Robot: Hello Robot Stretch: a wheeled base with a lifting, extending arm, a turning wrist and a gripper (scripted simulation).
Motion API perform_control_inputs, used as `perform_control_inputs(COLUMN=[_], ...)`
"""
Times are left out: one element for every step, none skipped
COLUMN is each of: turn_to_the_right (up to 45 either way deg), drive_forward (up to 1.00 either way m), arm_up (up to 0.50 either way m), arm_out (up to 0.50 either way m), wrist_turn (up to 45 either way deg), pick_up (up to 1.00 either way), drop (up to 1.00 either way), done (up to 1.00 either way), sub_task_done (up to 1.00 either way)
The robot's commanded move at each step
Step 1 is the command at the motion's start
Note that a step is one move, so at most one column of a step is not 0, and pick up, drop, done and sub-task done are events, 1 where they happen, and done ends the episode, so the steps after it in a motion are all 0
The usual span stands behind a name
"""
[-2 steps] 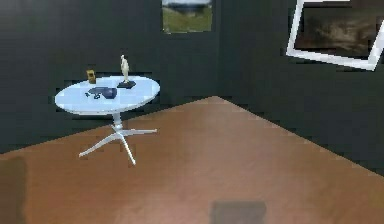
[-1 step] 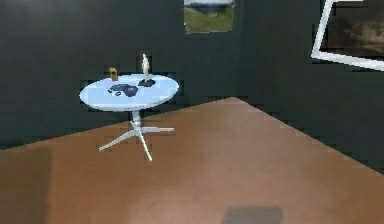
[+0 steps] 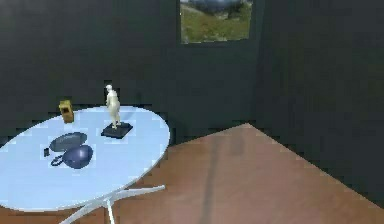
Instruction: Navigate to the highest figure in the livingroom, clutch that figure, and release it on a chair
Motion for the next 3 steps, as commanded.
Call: perform_control_inputs(turn_to_the_right=[-9.0, 0.0, 45.0], drive_forward=[0.00, 0.20, 0.00], arm_up=[0.00, 0.00, 0.00], arm_out=[0.00, 0.00, 0.00], wrist_turn=[0.0, 0.0, 0.0], pick_up=[0.00, 0.00, 0.00], drop=[0.00, 0.00, 0.00], done=[0.00, 0.00, 0.00], sub_task_done=[0.00, 0.00, 0.00])
